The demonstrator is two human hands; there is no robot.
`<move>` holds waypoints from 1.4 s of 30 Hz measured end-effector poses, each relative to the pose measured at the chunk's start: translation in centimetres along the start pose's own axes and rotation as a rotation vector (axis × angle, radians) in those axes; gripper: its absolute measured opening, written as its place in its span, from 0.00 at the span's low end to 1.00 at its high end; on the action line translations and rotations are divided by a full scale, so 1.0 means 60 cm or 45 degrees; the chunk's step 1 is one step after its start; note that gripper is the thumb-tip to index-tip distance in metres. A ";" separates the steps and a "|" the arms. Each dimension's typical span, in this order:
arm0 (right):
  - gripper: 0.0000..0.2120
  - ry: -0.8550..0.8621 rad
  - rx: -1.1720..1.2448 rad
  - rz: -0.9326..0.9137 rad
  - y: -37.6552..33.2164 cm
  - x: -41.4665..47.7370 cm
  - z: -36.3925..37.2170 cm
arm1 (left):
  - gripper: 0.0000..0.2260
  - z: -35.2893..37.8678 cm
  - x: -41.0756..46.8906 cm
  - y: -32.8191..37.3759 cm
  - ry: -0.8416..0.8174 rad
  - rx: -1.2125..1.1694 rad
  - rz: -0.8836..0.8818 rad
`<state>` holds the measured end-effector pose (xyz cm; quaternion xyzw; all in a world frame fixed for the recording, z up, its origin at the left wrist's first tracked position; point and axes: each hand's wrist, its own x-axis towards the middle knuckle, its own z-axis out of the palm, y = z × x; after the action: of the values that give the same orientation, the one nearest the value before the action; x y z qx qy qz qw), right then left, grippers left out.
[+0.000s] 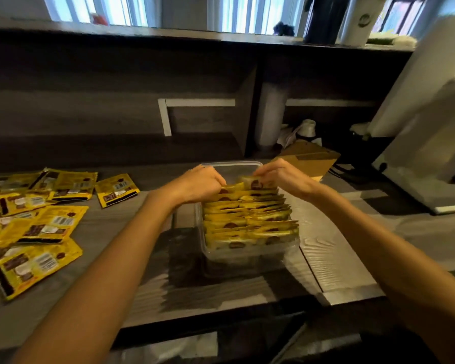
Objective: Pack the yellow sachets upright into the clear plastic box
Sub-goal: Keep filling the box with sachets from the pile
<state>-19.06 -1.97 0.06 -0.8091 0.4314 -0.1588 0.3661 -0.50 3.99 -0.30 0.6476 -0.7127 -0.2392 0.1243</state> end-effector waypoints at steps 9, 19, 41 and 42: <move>0.16 -0.084 -0.162 0.147 -0.009 -0.017 0.031 | 0.17 0.028 -0.021 -0.001 -0.029 0.025 -0.026; 0.14 -0.145 -0.209 0.232 -0.030 -0.034 0.028 | 0.12 0.011 -0.053 0.000 -0.104 -0.115 -0.158; 0.18 0.617 -0.444 -0.494 -0.167 -0.068 0.156 | 0.14 -0.015 -0.172 -0.011 1.189 0.004 -0.246; 0.18 0.593 -0.419 -0.509 -0.182 -0.065 0.178 | 0.14 -0.015 -0.189 -0.030 1.206 0.019 -0.323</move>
<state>-8.84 10.00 0.98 -0.8679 0.3562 -0.3359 0.0841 2.96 14.91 1.08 0.7678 -0.4951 0.0736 0.3999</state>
